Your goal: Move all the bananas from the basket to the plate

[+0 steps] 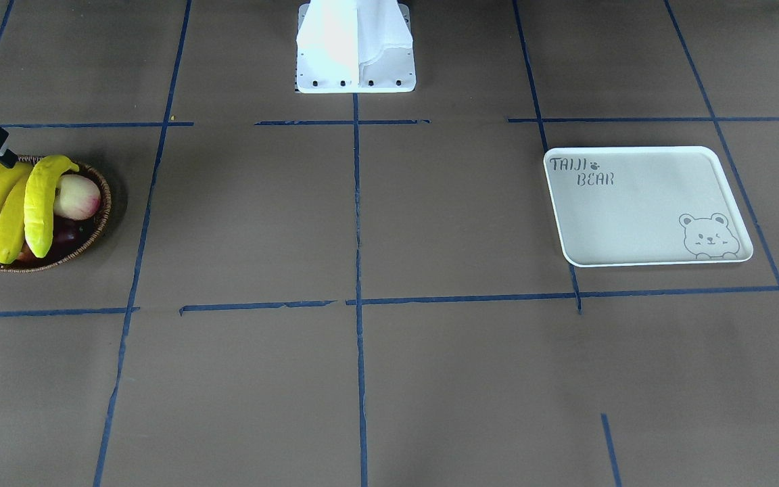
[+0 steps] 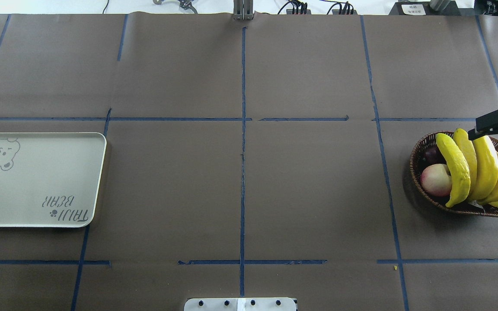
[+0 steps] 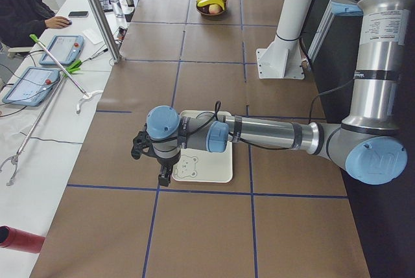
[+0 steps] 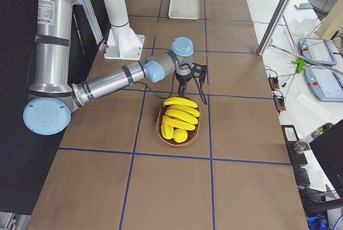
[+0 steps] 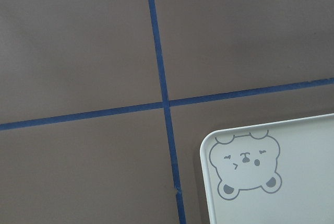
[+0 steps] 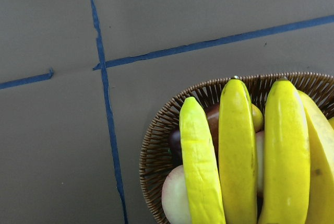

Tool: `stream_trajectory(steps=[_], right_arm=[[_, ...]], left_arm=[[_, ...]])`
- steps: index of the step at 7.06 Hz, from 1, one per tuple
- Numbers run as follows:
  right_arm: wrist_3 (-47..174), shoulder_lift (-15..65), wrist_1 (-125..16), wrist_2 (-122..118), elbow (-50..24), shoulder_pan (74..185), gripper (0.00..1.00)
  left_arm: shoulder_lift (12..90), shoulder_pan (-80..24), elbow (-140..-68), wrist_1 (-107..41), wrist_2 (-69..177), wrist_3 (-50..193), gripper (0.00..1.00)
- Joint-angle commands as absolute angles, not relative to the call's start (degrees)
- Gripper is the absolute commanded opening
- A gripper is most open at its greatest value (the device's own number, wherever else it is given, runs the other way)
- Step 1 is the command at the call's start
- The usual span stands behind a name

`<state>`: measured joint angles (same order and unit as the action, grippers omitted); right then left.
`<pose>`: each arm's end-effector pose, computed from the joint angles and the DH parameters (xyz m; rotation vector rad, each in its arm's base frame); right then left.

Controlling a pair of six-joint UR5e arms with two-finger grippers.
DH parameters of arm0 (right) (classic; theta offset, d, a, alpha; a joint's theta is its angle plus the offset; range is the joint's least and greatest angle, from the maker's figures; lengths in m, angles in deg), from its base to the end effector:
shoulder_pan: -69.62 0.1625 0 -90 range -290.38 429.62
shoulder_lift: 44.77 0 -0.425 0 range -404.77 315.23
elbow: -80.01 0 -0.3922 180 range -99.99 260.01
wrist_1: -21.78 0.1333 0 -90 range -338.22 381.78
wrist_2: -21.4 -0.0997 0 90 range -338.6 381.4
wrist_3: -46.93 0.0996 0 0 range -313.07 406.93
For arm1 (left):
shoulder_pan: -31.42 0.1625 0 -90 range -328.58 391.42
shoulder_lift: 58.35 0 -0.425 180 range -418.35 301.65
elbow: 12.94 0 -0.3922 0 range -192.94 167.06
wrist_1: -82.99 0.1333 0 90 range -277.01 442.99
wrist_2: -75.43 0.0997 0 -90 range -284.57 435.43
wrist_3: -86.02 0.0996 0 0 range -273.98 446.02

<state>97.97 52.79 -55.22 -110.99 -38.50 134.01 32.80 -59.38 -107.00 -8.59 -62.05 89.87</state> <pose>-0.1280 -0.4201 0.4489 -0.0018 -0.9129 0.1936 -0.0670 -0.5052 0.6069 0.1452 0.8228 0.0992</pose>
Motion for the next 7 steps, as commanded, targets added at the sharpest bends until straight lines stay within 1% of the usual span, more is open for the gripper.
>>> stream_trajectory(steps=[1,4,7], right_arm=[[102.03,55.94,-52.23,-106.41,-38.73,128.00,0.99],[102.48,56.39,-52.40,-100.52,-37.95,120.35,0.99],[102.22,56.39,-51.96,-100.51,-35.58,120.24,0.98]], left_arm=[[32.79,-59.46,-106.99,-8.68,-62.03,90.15,1.00],[32.71,-59.38,-106.72,-10.52,-62.03,89.63,1.00],[32.70,-59.46,-106.63,-10.52,-62.11,89.80,1.00]])
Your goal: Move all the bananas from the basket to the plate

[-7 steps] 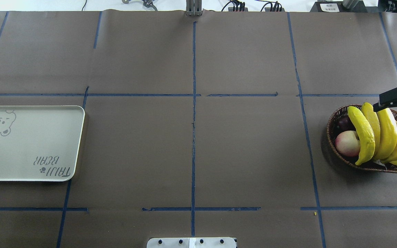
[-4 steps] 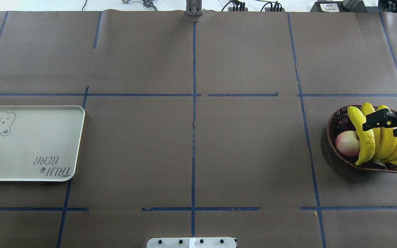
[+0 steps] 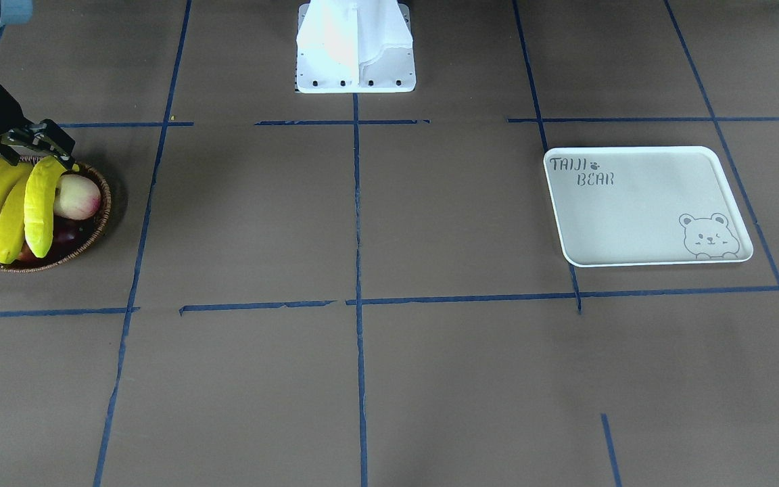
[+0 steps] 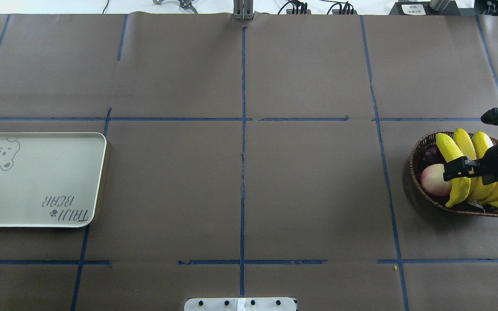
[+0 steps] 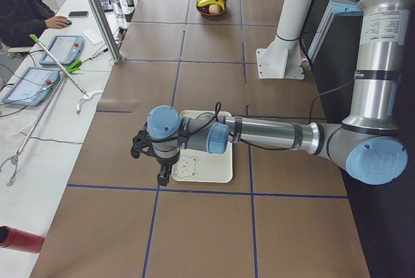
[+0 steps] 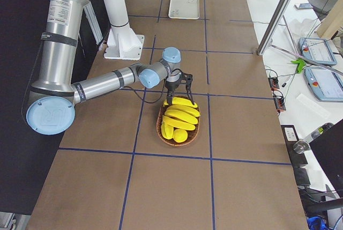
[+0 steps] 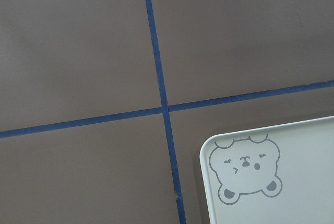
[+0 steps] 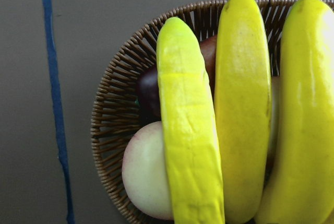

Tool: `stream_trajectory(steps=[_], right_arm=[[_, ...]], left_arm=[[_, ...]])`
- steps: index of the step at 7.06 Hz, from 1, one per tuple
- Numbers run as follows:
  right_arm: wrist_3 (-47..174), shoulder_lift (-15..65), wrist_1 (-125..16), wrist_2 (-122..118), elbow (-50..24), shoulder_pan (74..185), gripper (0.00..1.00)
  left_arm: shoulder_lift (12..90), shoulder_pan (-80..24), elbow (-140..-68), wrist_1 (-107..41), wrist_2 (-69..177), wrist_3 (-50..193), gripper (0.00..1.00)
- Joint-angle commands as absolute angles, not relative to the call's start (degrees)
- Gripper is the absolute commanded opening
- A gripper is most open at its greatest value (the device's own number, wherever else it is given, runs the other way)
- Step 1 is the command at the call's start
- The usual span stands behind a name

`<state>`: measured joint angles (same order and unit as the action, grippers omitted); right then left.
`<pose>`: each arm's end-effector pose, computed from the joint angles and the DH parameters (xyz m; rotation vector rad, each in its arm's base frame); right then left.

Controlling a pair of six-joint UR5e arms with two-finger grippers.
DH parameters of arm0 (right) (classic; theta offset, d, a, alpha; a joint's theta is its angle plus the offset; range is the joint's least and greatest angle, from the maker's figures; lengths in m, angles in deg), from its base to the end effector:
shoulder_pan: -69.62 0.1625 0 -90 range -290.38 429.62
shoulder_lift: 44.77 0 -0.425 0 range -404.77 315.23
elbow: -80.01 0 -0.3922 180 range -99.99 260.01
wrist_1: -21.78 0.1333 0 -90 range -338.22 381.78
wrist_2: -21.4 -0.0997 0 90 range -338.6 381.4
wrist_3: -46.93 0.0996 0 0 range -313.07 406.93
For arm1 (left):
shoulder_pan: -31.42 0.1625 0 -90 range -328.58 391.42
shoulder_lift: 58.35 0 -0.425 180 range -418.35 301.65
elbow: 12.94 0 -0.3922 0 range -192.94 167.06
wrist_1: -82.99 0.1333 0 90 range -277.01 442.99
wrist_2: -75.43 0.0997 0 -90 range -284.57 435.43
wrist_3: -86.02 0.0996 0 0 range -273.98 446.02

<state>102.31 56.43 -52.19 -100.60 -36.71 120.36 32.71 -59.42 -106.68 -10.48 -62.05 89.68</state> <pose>-0.2063 -0.3796 0.4943 -0.0366 -0.7627 0.1138 -0.0673 -0.5061 0.6069 0.1684 0.8215 0.1061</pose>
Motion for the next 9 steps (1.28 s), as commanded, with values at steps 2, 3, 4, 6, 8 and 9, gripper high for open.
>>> stream_trajectory(steps=[2,3,4,6,8,9], right_arm=[[102.30,56.13,-52.05,-100.25,-35.57,120.24,0.81],[102.39,56.04,-51.96,-99.64,-35.57,120.24,0.70],[102.39,56.04,-52.05,-99.02,-35.57,120.24,0.55],[102.39,56.13,-51.96,-98.05,-35.83,120.33,0.20],[102.39,56.73,-51.96,-96.65,-38.54,120.68,0.03],[102.22,57.70,-51.96,-96.55,-40.56,122.94,0.02]], left_arm=[[32.70,-59.38,-106.64,-10.52,-62.20,89.63,1.00],[32.79,-59.38,-106.72,-10.52,-62.29,89.63,1.00],[32.97,-59.38,-106.46,-10.52,-62.81,89.63,1.00],[33.15,-59.38,-106.19,-10.52,-63.17,89.63,1.00],[33.32,-59.38,-105.76,-10.52,-64.66,89.54,1.00],[33.23,-59.38,-105.76,-10.44,-64.75,89.54,1.00]])
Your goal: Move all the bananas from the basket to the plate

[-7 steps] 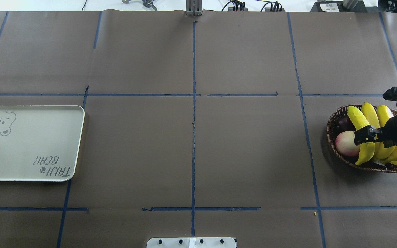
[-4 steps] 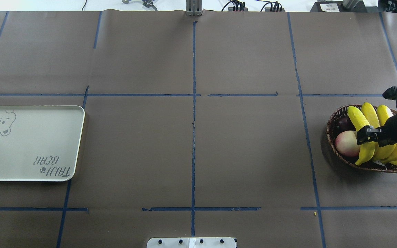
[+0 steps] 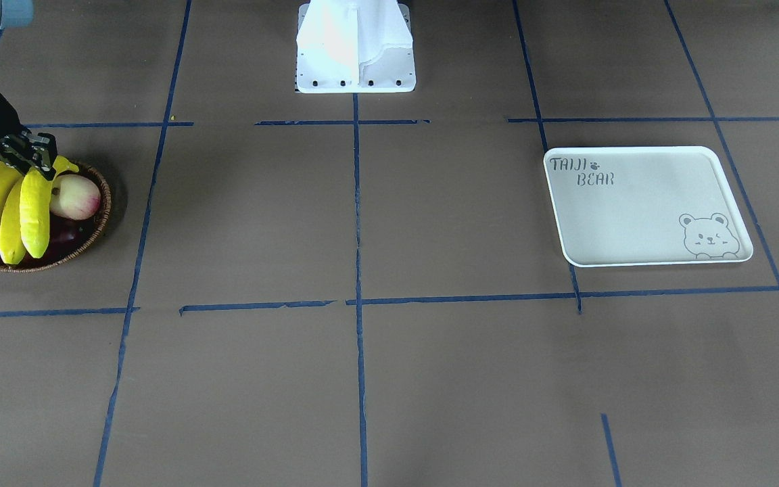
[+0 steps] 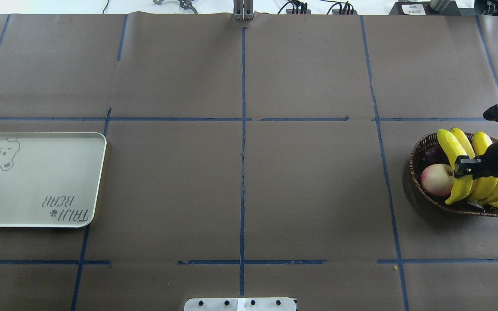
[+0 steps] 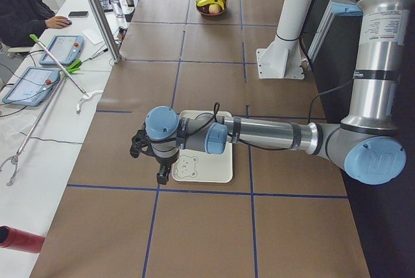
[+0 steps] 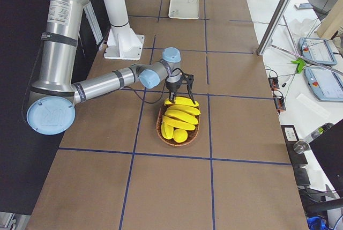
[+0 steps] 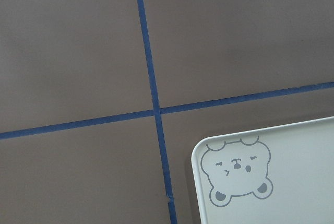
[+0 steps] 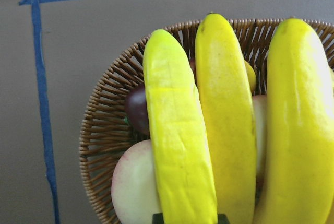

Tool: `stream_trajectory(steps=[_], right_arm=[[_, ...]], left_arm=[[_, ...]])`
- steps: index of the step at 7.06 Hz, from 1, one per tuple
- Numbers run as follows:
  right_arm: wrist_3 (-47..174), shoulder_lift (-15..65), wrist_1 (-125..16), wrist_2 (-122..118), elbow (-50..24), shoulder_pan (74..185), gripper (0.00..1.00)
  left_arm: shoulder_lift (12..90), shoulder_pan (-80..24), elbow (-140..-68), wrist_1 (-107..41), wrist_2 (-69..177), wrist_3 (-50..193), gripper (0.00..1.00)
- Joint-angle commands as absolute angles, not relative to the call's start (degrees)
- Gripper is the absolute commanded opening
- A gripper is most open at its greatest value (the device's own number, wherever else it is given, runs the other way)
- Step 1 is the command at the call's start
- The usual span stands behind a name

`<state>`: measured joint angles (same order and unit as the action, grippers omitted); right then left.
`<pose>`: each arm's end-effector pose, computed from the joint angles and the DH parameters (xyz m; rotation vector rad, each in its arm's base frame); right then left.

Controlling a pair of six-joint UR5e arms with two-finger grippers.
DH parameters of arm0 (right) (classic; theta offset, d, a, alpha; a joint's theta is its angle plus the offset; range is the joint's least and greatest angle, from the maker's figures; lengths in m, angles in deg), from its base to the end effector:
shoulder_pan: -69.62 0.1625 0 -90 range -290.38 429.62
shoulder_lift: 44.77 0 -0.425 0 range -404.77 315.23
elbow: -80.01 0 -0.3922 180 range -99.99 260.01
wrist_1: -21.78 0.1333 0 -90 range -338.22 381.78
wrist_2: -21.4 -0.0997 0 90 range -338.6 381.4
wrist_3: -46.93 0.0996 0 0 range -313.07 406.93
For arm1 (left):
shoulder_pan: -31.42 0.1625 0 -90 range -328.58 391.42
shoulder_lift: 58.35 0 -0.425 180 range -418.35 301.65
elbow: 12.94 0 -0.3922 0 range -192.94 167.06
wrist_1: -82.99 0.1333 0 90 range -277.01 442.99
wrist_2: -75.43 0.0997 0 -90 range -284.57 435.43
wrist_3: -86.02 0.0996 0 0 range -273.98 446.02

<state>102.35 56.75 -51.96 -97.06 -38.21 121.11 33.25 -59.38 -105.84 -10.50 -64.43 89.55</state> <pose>-0.1956 -0.3837 0.4855 0.0315 -0.7412 0.1386 -0.0643 -0.5097 0.6063 0.1633 0.8635 0.1052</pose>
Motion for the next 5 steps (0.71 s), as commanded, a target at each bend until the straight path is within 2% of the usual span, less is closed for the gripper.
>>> stream_trajectory(steps=[1,3,4,5], right_arm=[[102.04,58.93,-52.05,-96.73,-44.50,125.32,0.01],[102.39,57.89,-52.75,-98.04,-48.75,126.84,0.00],[103.09,53.19,-52.40,-98.05,-45.62,125.79,0.00],[112.58,46.53,-51.97,-96.57,-42.89,119.69,0.00]], left_arm=[[33.23,-59.38,-105.84,-10.52,-64.75,89.54,1.00],[33.41,-59.38,-106.89,-10.52,-64.75,86.58,1.00],[34.45,-57.55,-106.90,-11.65,-64.67,83.33,1.00],[35.85,-53.88,-106.99,-14.62,-64.66,75.47,1.00]])
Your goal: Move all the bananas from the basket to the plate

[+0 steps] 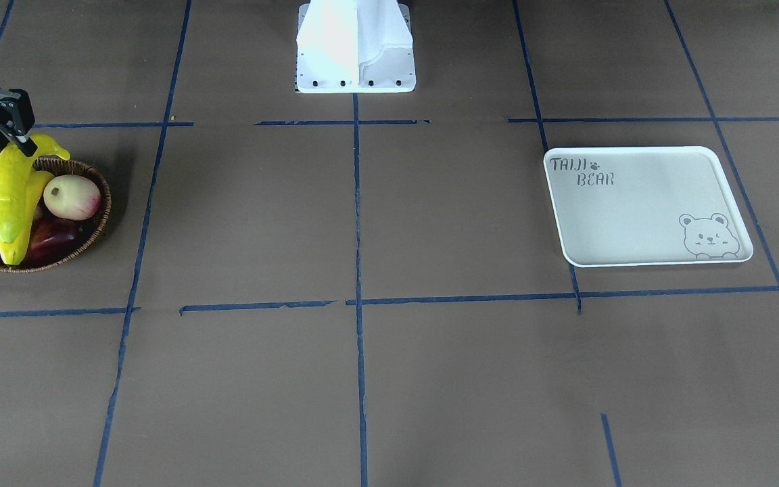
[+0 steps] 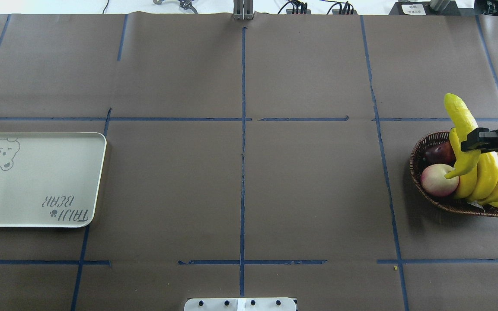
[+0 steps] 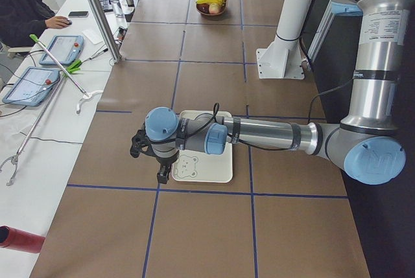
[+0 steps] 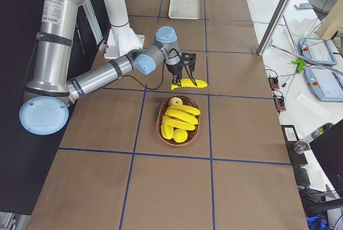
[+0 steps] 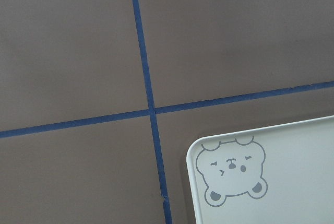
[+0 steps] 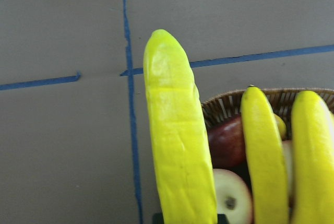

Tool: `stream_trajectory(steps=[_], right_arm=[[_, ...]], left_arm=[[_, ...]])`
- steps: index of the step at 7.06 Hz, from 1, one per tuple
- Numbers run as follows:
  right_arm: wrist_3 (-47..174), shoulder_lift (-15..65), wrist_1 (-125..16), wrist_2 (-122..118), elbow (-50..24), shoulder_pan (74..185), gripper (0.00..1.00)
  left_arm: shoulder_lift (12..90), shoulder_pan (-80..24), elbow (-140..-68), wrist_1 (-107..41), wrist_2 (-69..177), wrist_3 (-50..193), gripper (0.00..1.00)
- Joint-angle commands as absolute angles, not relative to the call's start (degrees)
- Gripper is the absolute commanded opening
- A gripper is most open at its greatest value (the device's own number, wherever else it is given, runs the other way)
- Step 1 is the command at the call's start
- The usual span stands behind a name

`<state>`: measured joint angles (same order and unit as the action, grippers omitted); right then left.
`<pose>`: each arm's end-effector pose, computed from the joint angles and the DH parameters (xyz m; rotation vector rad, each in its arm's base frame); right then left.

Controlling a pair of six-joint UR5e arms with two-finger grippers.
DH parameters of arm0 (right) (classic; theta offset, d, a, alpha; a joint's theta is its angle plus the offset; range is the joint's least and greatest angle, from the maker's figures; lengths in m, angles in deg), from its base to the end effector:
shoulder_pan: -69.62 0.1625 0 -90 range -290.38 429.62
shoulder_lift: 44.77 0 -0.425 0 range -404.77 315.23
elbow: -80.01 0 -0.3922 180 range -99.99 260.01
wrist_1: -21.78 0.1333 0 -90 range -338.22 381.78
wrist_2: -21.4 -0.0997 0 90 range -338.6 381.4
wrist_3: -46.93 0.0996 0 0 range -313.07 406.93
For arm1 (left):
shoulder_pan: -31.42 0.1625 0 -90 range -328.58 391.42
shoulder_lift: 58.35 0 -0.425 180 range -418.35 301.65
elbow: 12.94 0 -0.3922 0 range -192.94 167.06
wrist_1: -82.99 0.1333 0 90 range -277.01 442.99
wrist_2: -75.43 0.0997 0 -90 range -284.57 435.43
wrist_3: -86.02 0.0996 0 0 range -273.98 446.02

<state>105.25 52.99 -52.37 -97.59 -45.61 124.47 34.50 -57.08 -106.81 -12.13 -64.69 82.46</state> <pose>-0.1732 -0.3937 0.3944 0.1612 -0.8729 0.1846 -0.0432 -0.5226 0.5831 0.1546 0.8790 0.0568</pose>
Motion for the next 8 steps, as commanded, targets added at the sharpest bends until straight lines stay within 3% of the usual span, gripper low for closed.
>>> stream_trajectory(steps=[1,4,8], right_arm=[[120.42,38.98,-52.05,-92.12,-41.47,115.97,0.01],[131.98,31.54,-51.70,-91.28,-41.81,111.99,0.01],[135.17,21.60,-51.61,-87.17,-41.81,102.00,0.01]], left_arm=[[36.65,-49.49,-106.20,-23.44,-64.66,63.21,0.99],[40.86,-39.89,-98.48,-55.60,-64.58,28.29,0.99],[53.68,-28.80,-98.99,-71.83,-63.88,-4.85,0.99]])
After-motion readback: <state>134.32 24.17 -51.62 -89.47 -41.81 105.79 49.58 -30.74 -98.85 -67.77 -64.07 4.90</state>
